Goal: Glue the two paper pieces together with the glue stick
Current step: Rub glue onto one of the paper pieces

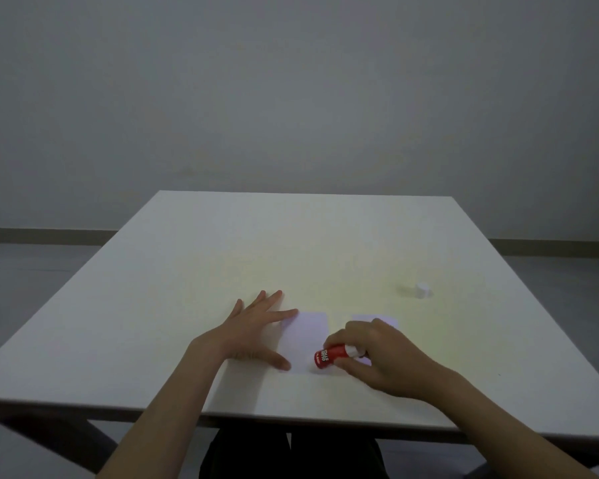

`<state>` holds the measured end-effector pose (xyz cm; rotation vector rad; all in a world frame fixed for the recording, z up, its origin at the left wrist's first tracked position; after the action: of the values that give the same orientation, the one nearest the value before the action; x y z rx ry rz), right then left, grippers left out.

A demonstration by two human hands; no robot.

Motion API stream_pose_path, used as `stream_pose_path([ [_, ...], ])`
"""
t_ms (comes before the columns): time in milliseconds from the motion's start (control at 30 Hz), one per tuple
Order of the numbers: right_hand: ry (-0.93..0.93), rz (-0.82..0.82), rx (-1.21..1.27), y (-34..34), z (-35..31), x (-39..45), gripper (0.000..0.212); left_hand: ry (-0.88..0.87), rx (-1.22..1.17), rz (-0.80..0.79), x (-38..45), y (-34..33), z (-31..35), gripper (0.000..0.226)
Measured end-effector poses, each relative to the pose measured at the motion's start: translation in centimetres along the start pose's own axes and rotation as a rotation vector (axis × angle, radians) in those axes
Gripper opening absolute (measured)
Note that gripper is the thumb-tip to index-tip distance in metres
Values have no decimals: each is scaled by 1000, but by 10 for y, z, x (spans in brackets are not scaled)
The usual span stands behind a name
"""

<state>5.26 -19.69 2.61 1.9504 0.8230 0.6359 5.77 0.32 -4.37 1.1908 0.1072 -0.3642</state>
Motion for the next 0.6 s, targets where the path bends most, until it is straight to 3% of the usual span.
stream_pose_path([
  [67, -14, 2, -5, 6, 7, 6, 21, 0, 6, -2, 0, 1, 0, 104],
  [267, -194, 244, 8, 22, 31, 17, 20, 5, 7, -13, -1, 1, 0, 104],
  [433, -51, 62, 119, -15, -6, 19, 21, 9, 42, -24, 1, -2, 0, 105],
  [600, -248, 229, 70, 3, 22, 36, 22, 5, 35, -34, 2, -2, -2, 106],
])
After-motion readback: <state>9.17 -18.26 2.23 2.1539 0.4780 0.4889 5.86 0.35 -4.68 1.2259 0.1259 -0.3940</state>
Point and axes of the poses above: each hand's wrist, its own x-axis towards the middle knuckle, its own y-axis out of the back of the hand, z = x × y, the point moved 7 cm from there along x, towards the middle knuckle, and after that the axes turned 5 degrees about -y, right-handed, at the moved point
